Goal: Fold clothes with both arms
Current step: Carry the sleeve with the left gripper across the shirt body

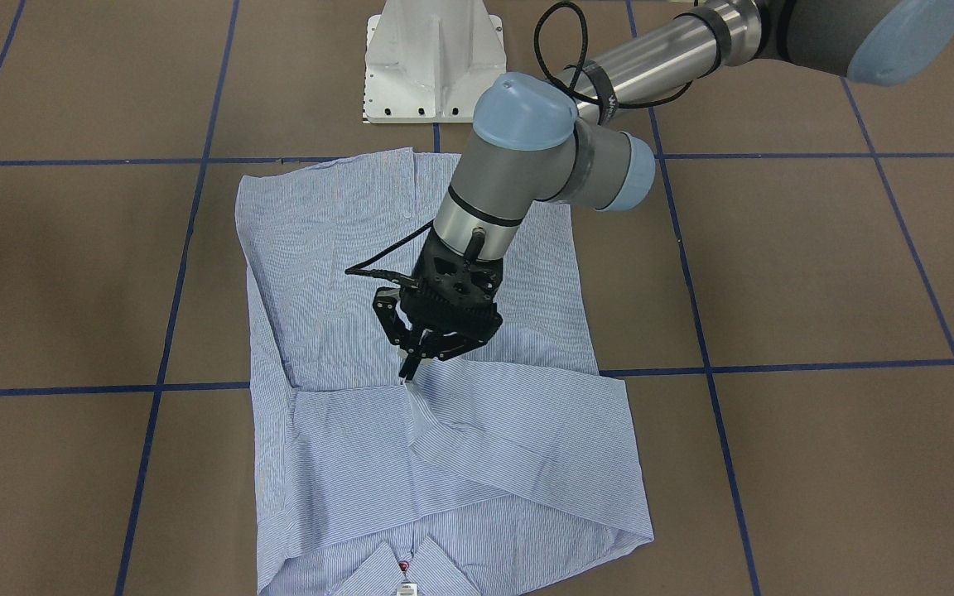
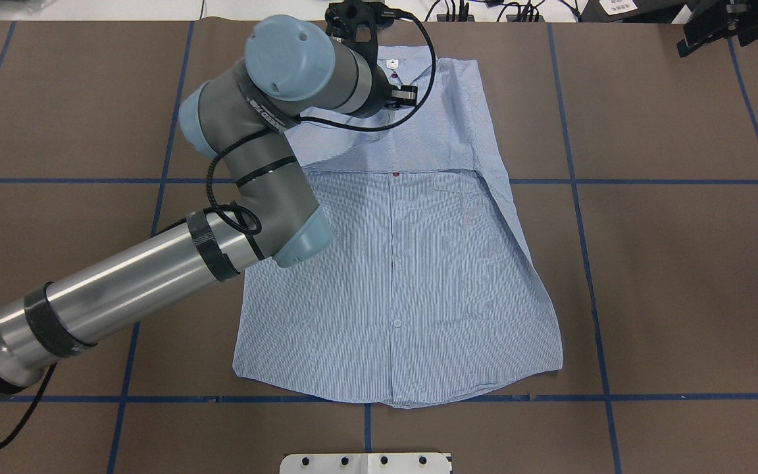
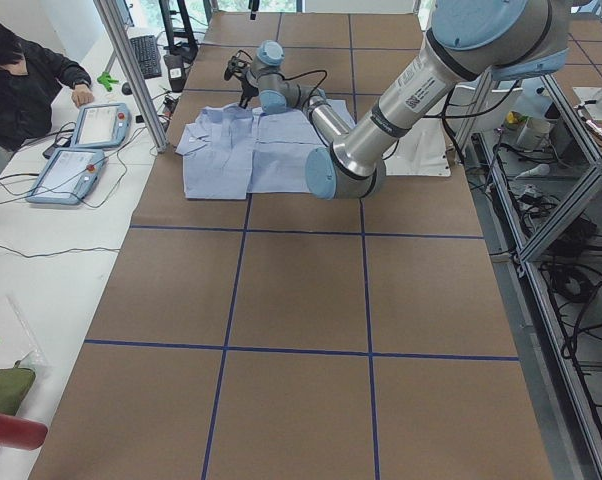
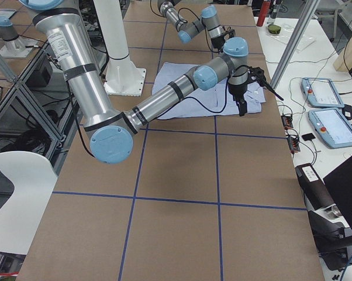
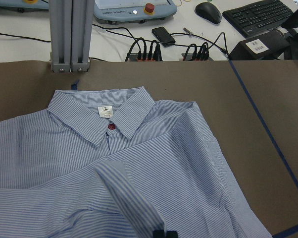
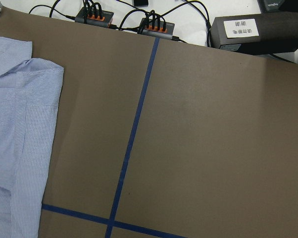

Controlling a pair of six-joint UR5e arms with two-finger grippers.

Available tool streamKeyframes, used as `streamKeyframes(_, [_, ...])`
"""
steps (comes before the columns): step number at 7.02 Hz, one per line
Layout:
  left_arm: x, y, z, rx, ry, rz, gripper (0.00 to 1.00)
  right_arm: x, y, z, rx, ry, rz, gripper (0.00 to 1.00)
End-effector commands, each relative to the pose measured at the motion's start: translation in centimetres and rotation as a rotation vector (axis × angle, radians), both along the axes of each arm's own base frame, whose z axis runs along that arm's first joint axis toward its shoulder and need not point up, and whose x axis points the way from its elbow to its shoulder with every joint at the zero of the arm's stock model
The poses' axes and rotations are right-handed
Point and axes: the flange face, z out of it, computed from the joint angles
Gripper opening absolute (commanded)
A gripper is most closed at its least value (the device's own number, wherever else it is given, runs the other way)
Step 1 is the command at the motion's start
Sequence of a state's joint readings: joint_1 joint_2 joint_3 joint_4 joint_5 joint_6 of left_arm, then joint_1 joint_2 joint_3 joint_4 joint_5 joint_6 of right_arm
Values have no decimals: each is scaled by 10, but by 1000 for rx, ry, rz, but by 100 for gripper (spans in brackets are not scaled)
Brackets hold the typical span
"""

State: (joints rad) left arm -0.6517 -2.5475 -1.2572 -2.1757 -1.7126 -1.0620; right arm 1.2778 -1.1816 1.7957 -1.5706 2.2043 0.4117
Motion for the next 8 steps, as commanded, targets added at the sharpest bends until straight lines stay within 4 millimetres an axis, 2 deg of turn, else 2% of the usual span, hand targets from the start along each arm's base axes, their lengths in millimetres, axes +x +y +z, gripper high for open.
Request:
streamKeyframes(1, [48, 36, -13, -31, 16, -6, 0, 0, 0, 1, -2, 1, 0, 100])
streamKeyframes(3, [72, 38, -25, -63, 20, -19, 0, 0, 0, 2, -3, 1, 0, 100])
streamKeyframes(4, [73, 38, -26, -63, 23, -28, 0, 0, 0, 3, -6, 1, 1, 100])
streamKeyframes(5, [80, 47, -33, -62, 31, -15, 3, 0, 0, 2, -4, 1, 1, 100])
streamKeyframes(6, [84, 53, -37, -82, 50, -14, 68, -1, 2, 6, -11, 1, -1, 100])
streamKeyframes(7, [89, 62, -44, -101, 77, -10, 100, 0, 2, 4, -10, 0, 0, 100])
streamKeyframes(8, [89, 62, -44, -90, 68, -6, 100, -1, 3, 4, -17, -4, 7, 100])
